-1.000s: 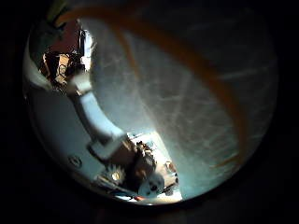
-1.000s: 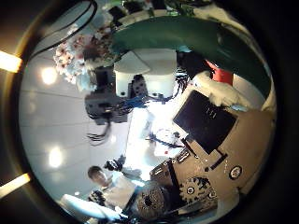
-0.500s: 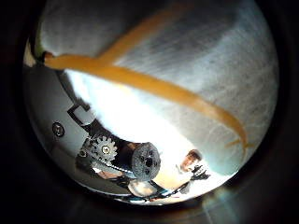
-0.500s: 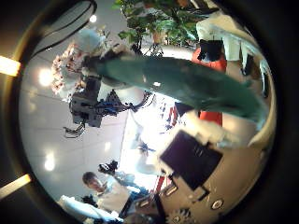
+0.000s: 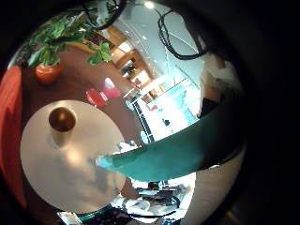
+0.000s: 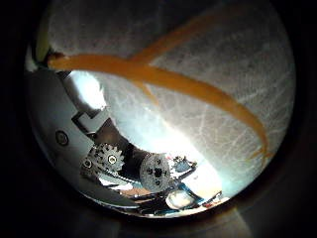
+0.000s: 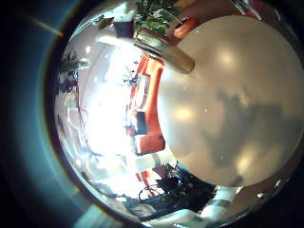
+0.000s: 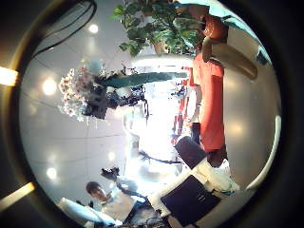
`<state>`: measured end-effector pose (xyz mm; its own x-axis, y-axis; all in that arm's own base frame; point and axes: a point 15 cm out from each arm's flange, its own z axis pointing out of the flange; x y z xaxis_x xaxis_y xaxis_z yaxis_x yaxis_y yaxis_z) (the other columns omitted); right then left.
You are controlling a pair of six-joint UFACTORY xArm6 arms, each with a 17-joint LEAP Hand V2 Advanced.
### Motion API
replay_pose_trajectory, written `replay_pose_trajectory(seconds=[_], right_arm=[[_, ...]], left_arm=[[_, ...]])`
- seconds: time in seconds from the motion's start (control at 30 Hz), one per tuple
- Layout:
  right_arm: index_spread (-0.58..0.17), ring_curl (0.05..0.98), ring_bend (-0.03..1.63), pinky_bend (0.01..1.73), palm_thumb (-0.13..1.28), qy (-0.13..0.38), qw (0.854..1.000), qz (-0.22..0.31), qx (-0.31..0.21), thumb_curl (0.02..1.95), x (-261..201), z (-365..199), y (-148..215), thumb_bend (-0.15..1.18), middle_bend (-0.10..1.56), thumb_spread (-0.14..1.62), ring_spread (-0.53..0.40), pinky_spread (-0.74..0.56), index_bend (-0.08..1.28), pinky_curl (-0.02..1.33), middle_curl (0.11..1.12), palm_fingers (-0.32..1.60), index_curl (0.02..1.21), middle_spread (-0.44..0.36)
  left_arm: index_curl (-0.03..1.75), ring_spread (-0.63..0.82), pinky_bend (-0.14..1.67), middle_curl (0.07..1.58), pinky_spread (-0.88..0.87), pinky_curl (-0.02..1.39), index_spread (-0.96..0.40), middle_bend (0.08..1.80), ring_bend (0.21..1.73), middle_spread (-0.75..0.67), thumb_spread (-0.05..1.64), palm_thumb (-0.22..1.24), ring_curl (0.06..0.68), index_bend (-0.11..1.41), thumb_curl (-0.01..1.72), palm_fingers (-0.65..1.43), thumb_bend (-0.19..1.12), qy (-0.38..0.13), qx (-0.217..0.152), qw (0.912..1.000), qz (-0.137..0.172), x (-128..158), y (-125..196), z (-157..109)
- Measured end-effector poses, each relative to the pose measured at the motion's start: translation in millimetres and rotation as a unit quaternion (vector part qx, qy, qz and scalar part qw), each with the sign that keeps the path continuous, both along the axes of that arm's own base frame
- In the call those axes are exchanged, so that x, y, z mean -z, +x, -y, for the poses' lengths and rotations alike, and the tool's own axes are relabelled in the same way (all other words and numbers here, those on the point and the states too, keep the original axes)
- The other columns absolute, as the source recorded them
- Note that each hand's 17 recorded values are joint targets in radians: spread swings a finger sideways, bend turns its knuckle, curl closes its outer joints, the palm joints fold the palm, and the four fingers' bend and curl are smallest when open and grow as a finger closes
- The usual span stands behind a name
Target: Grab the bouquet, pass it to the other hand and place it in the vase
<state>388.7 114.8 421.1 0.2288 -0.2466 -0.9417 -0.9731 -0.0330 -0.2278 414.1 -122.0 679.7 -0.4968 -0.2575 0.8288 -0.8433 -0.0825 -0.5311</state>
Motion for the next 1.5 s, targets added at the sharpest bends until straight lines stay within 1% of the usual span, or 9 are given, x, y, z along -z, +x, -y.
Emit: replay_pose_trajectory(seconds=[0.1, 0.2, 0.47, 0.7, 0.93, 1.03, 1.5], right_arm=[[-0.401, 0.331, 0.58, 0.58, 0.69, 0.001, 1.000, -0.003, 0.000, 0.64, 2, 0, -1, -0.03, 0.33, 0.98, 0.127, 0.32, 0.16, 0.51, 0.40, -0.03, 0.43, 0.004], [-0.397, 0.313, 0.55, 0.55, 0.71, 0.002, 1.000, -0.004, 0.001, 0.60, 3, -1, -1, -0.03, 0.30, 0.99, 0.150, 0.35, 0.15, 0.48, 0.39, -0.01, 0.39, 0.017], [-0.391, 0.288, 0.51, 0.52, 0.73, 0.007, 1.000, -0.003, 0.001, 0.55, 2, -1, -1, -0.02, 0.26, 0.98, 0.170, 0.37, 0.15, 0.43, 0.36, 0.03, 0.33, 0.024], [-0.381, 0.274, 0.48, 0.51, 0.76, 0.008, 1.000, -0.006, 0.002, 0.53, 4, -1, 0, -0.02, 0.24, 0.98, 0.169, 0.38, 0.16, 0.39, 0.36, 0.05, 0.30, 0.032], [-0.377, 0.268, 0.48, 0.49, 0.77, 0.008, 1.000, -0.007, 0.002, 0.52, 6, -1, -1, -0.02, 0.22, 0.98, 0.167, 0.38, 0.16, 0.37, 0.35, 0.08, 0.29, 0.034], [-0.375, 0.264, 0.47, 0.48, 0.78, 0.006, 1.000, -0.008, 0.001, 0.51, 7, -1, -1, -0.02, 0.22, 0.98, 0.170, 0.38, 0.16, 0.36, 0.35, 0.09, 0.29, 0.037], [-0.367, 0.257, 0.46, 0.46, 0.80, 0.002, 1.000, -0.006, -0.002, 0.51, 8, -1, -2, -0.02, 0.20, 0.97, 0.162, 0.38, 0.16, 0.33, 0.35, 0.13, 0.28, 0.039]], left_arm=[[1.11, -0.40, 1.22, 0.90, -0.57, 0.93, -0.69, 1.25, 1.54, -0.47, 1.06, 1.03, 0.557, 0.73, 0.78, 1.07, 0.12, 0.006, -0.022, 0.9996, 0.016, -4, 15, -8], [1.13, -0.39, 1.21, 0.89, -0.57, 0.95, -0.70, 1.25, 1.54, -0.47, 1.06, 1.03, 0.555, 0.72, 0.80, 1.07, 0.11, 0.015, -0.038, 0.9990, 0.021, 3, 30, -14], [1.19, -0.39, 1.19, 0.89, -0.59, 0.98, -0.72, 1.24, 1.54, -0.47, 1.07, 1.04, 0.551, 0.68, 0.83, 1.08, 0.08, 0.016, -0.062, 0.9977, 0.021, 18, 64, -19], [1.23, -0.39, 1.17, 0.89, -0.60, 1.00, -0.74, 1.24, 1.54, -0.47, 1.08, 1.05, 0.548, 0.66, 0.85, 1.09, 0.06, 0.027, -0.069, 0.9971, 0.018, 29, 83, -22], [1.26, -0.39, 1.15, 0.90, -0.61, 1.02, -0.75, 1.23, 1.54, -0.47, 1.08, 1.05, 0.546, 0.63, 0.87, 1.09, 0.05, 0.027, -0.073, 0.9969, 0.000, 48, 102, -27], [1.27, -0.39, 1.15, 0.90, -0.61, 1.03, -0.76, 1.23, 1.54, -0.47, 1.08, 1.06, 0.546, 0.62, 0.87, 1.09, 0.04, 0.026, -0.068, 0.9973, -0.008, 56, 108, -24], [1.30, -0.40, 1.12, 0.90, -0.63, 1.05, -0.77, 1.22, 1.53, -0.48, 1.10, 1.06, 0.544, 0.60, 0.89, 1.09, 0.01, 0.026, -0.071, 0.9962, -0.043, 96, 138, -25]])
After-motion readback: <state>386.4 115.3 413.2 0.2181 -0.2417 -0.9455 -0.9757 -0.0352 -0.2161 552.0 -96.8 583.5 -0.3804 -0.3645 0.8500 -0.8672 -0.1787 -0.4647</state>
